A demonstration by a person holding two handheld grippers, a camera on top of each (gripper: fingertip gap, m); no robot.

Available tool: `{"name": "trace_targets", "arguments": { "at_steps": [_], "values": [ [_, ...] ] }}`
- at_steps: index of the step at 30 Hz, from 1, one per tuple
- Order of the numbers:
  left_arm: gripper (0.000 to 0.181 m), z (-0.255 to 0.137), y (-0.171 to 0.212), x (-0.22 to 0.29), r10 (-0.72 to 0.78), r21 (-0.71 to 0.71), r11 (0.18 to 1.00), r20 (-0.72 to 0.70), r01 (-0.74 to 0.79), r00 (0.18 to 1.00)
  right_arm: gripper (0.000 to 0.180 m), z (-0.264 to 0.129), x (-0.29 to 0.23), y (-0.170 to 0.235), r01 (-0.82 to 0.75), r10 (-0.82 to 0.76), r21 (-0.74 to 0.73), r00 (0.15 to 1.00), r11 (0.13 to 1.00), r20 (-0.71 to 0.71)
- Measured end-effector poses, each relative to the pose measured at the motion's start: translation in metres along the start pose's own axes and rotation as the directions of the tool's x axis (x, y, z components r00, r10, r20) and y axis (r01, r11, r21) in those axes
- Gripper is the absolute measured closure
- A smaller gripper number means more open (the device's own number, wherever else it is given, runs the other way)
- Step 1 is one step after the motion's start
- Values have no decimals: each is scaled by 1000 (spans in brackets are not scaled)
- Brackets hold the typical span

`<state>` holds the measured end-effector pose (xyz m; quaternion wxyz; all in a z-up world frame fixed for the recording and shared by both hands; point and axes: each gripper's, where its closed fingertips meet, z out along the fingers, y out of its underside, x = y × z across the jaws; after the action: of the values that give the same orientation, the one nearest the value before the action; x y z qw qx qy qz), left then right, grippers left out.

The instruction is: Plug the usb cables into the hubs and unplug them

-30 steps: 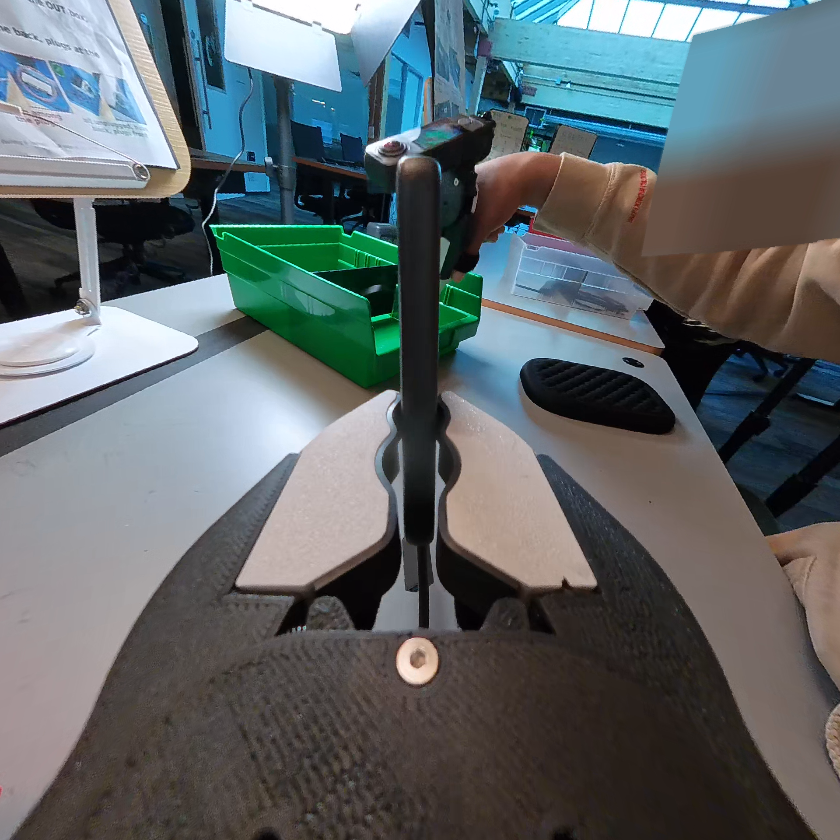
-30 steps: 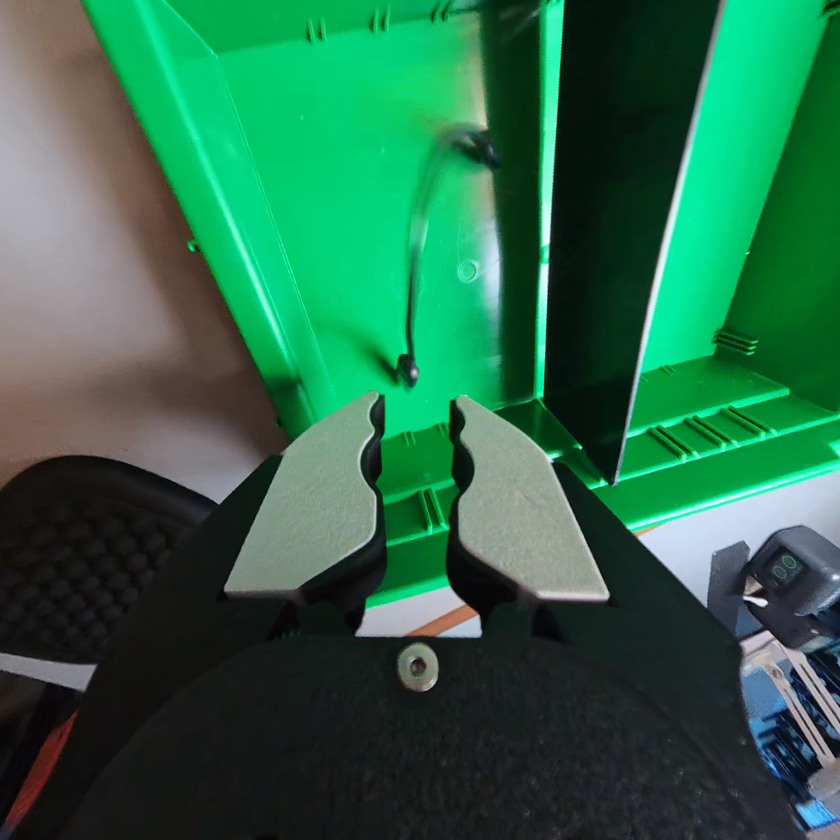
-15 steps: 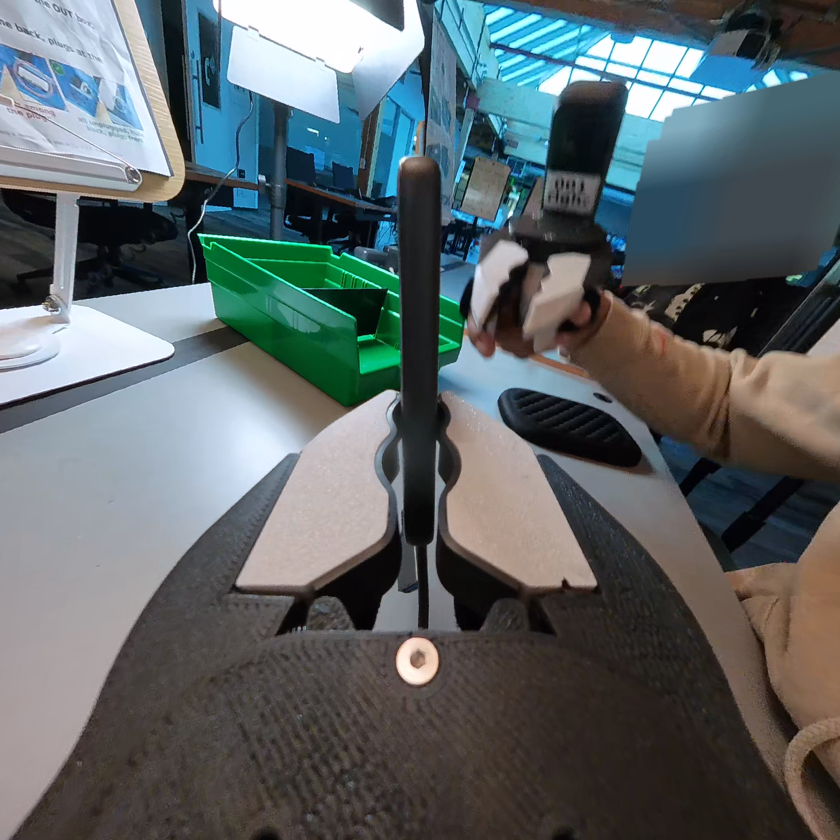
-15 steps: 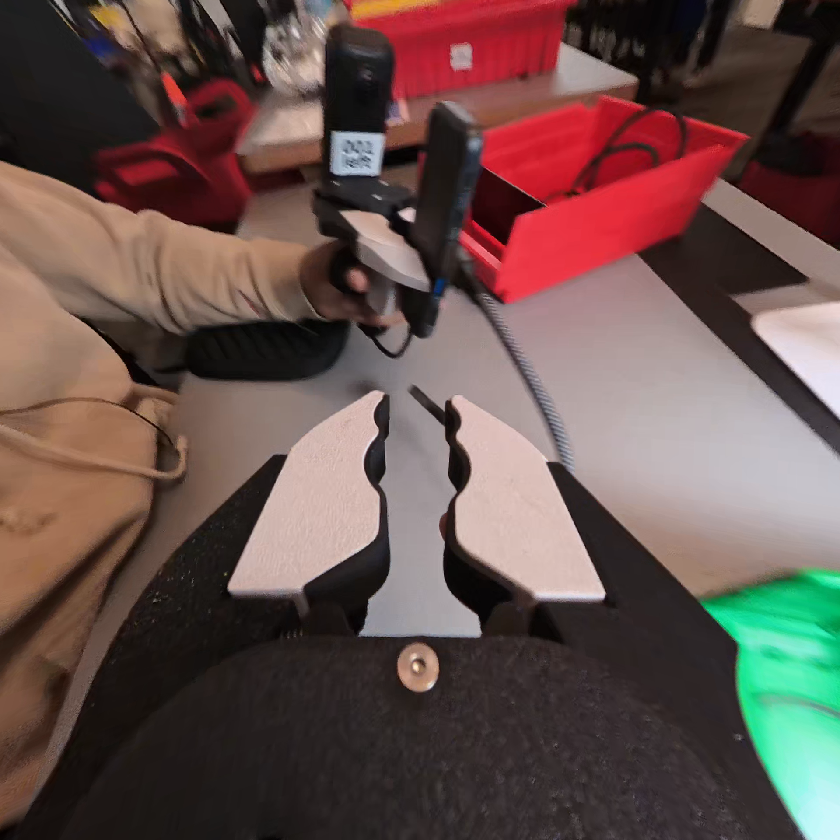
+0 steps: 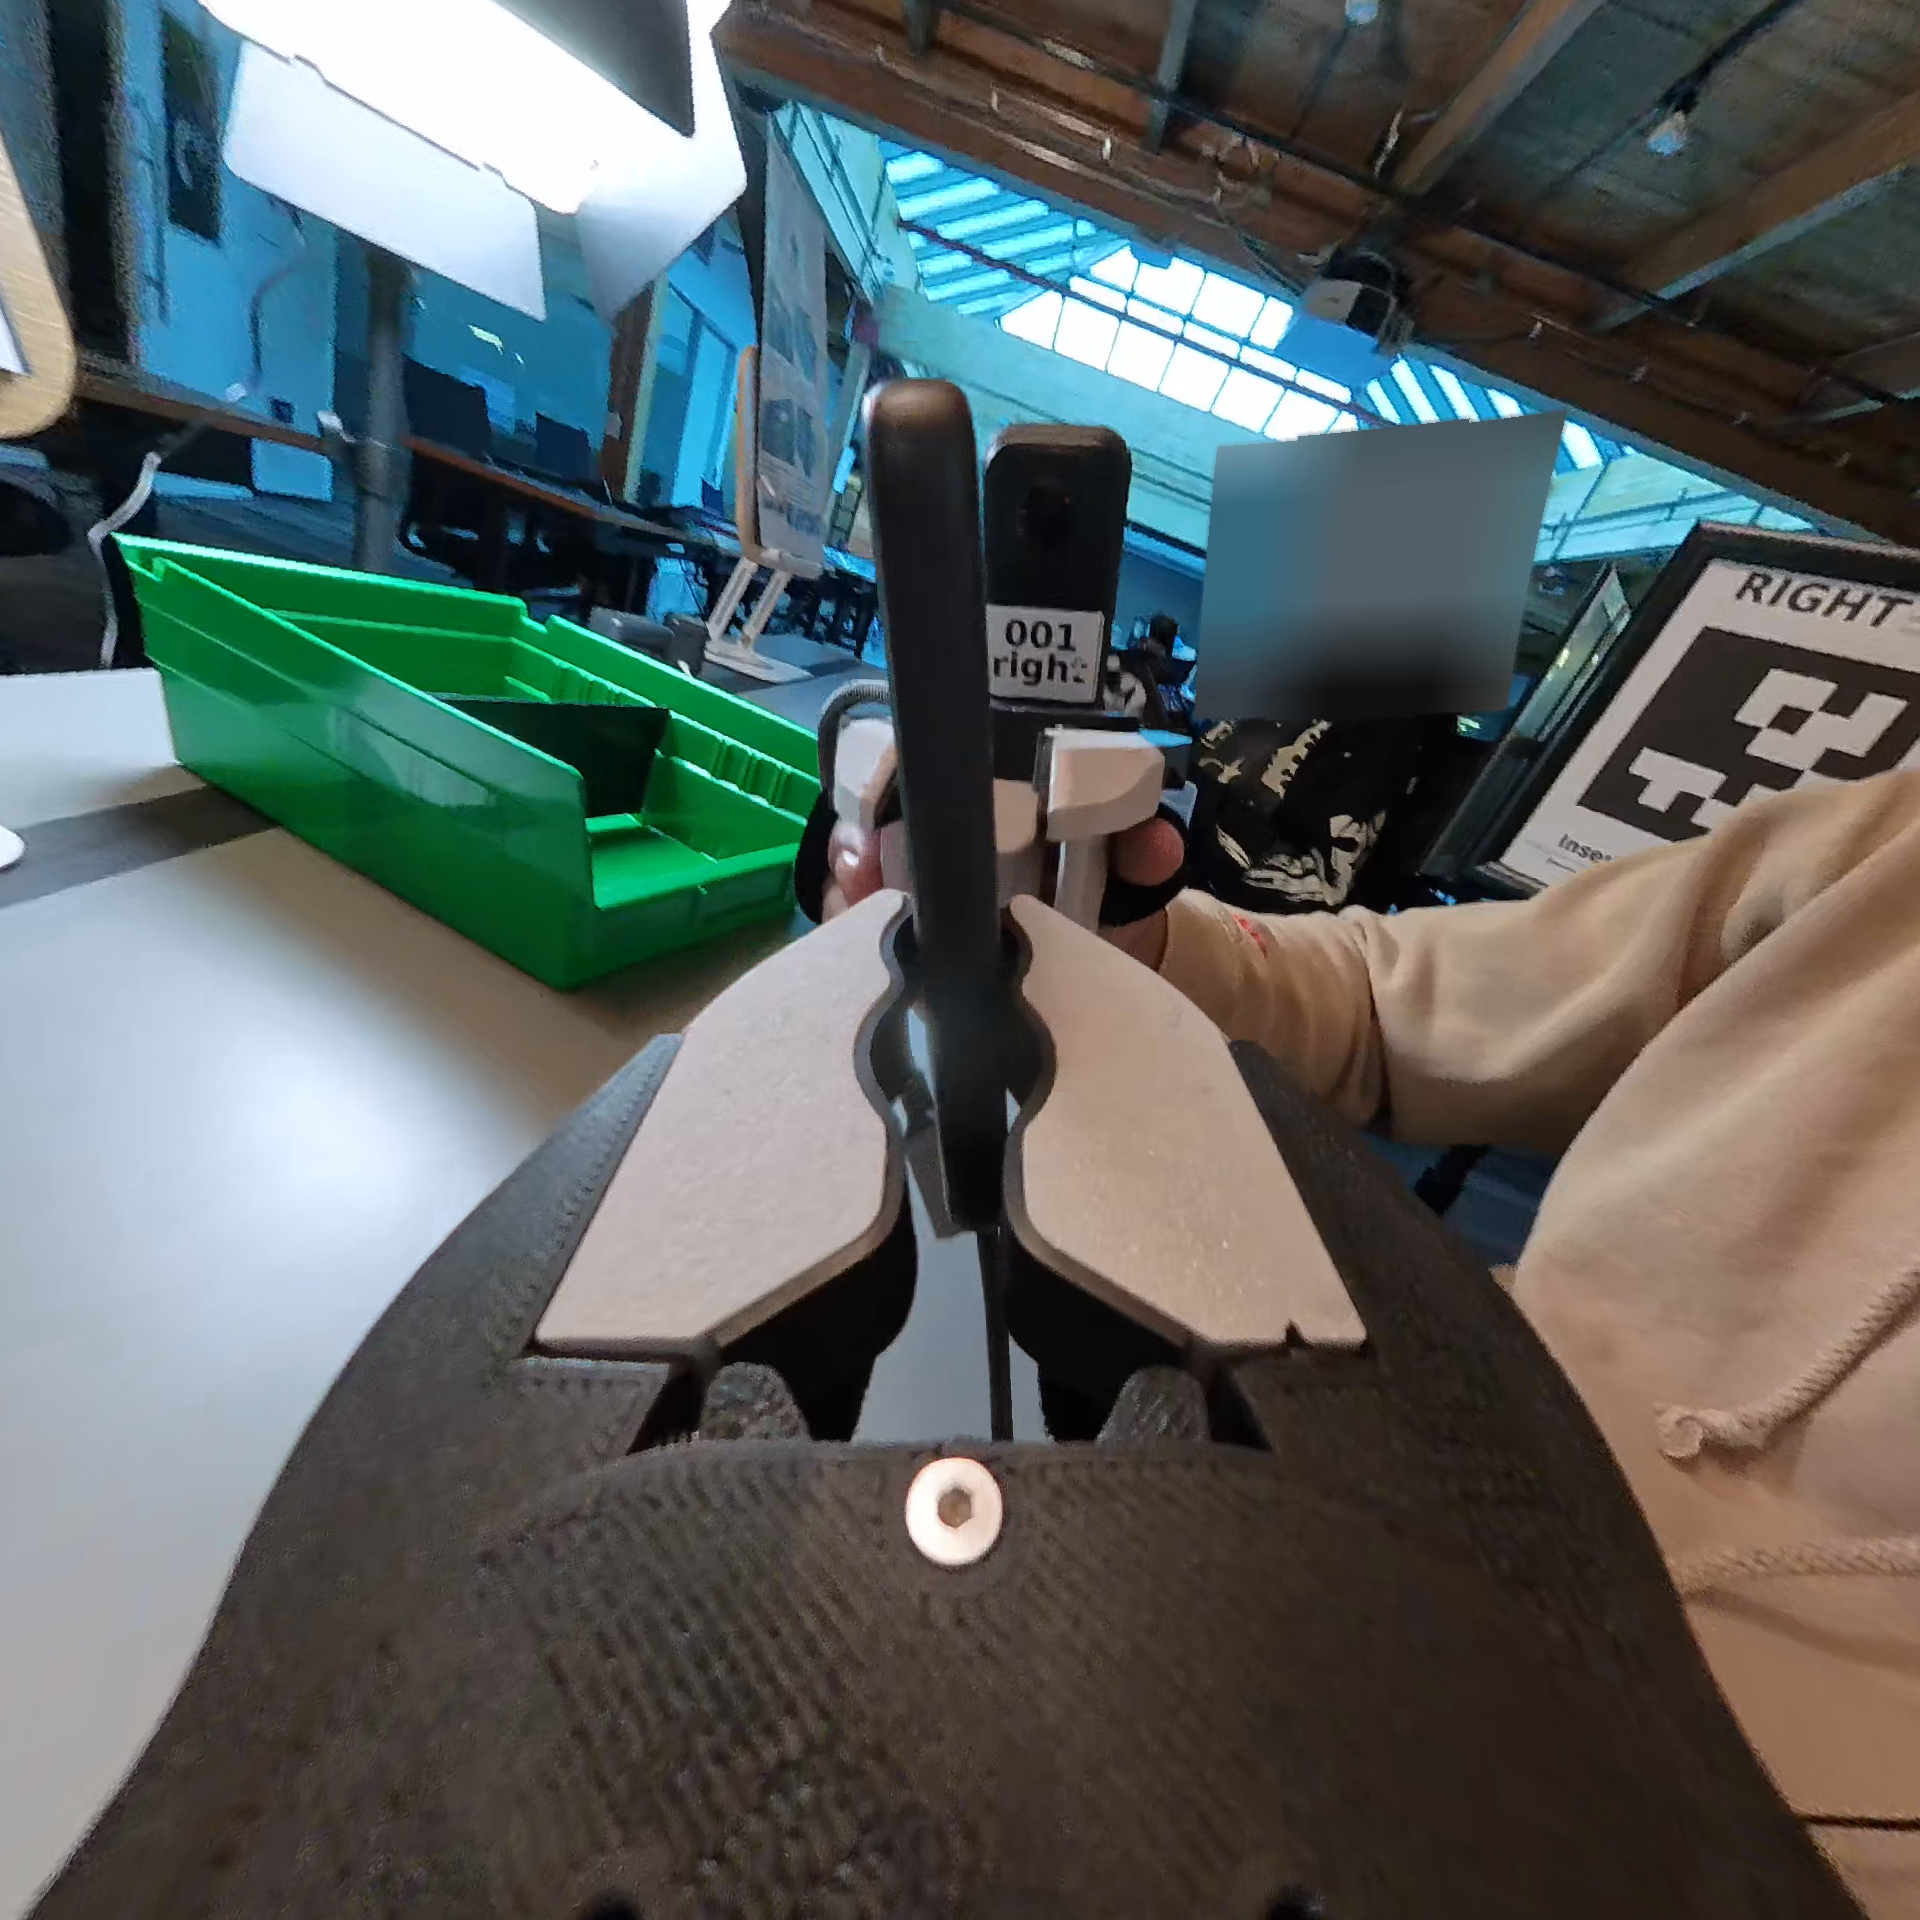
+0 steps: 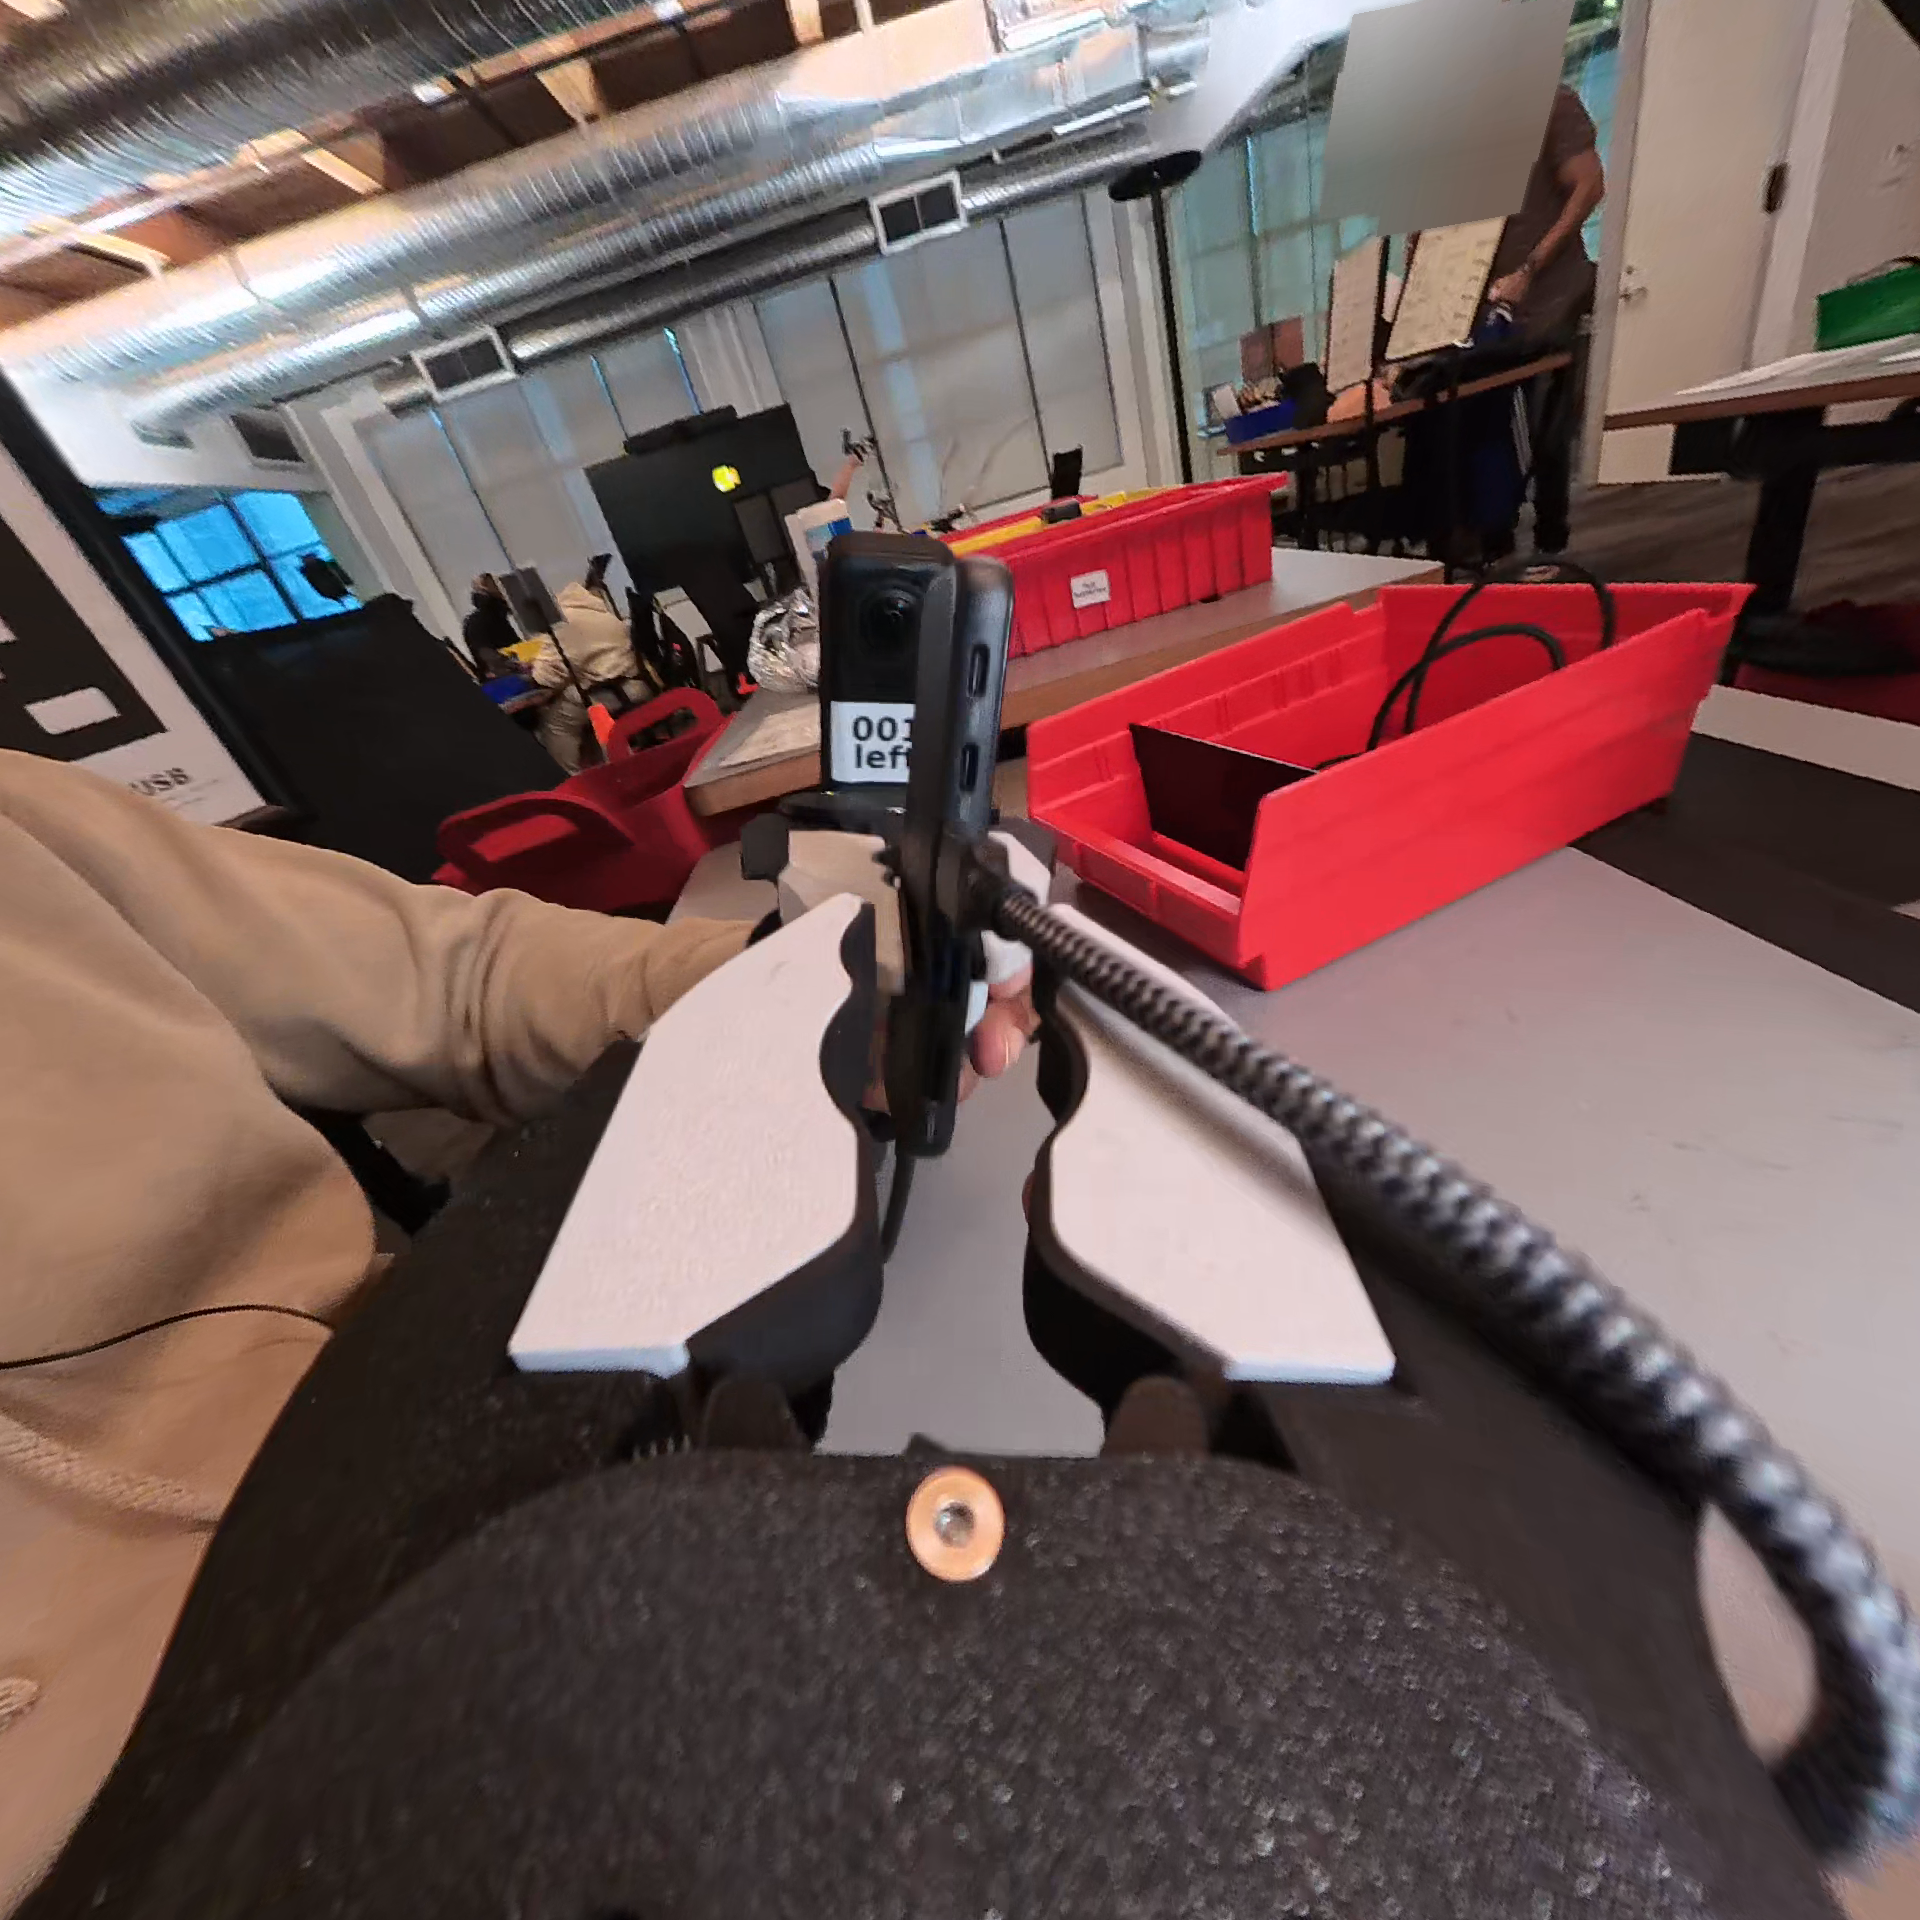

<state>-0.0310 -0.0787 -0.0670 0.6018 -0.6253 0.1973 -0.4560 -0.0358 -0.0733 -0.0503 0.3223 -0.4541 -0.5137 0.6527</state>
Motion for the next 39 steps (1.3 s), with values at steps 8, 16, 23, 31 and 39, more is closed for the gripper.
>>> {"name": "trace_targets", "arguments": {
  "at_steps": [8, 16, 23, 31, 39],
  "values": [
    [168, 8, 18, 9, -13, -130, 991, -42, 8, 999, 170, -7, -7, 7, -9, 10, -6, 997, 1000, 78],
    [168, -1, 4, 14, 90, -112, 989, -46, -94, 995, 171, -6, -14, 10, 27, -29, 19, 993, 999, 111],
    [168, 3, -14, 22, 148, -29, 988, -16, -149, 989, 172, -9, -21, -6, 103, -119, 141, 987, 985, 112],
    [169, -70, -87, 0, 137, 263, 950, 141, -170, 980, 171, -79, -4, -63, 199, -201, 267, 979, 943, -19],
    [168, -50, -60, -10, 118, 142, 980, 145, -138, 982, 171, -122, 60, -62, 109, -142, -154, 965, 982, -220]
  ]
}}
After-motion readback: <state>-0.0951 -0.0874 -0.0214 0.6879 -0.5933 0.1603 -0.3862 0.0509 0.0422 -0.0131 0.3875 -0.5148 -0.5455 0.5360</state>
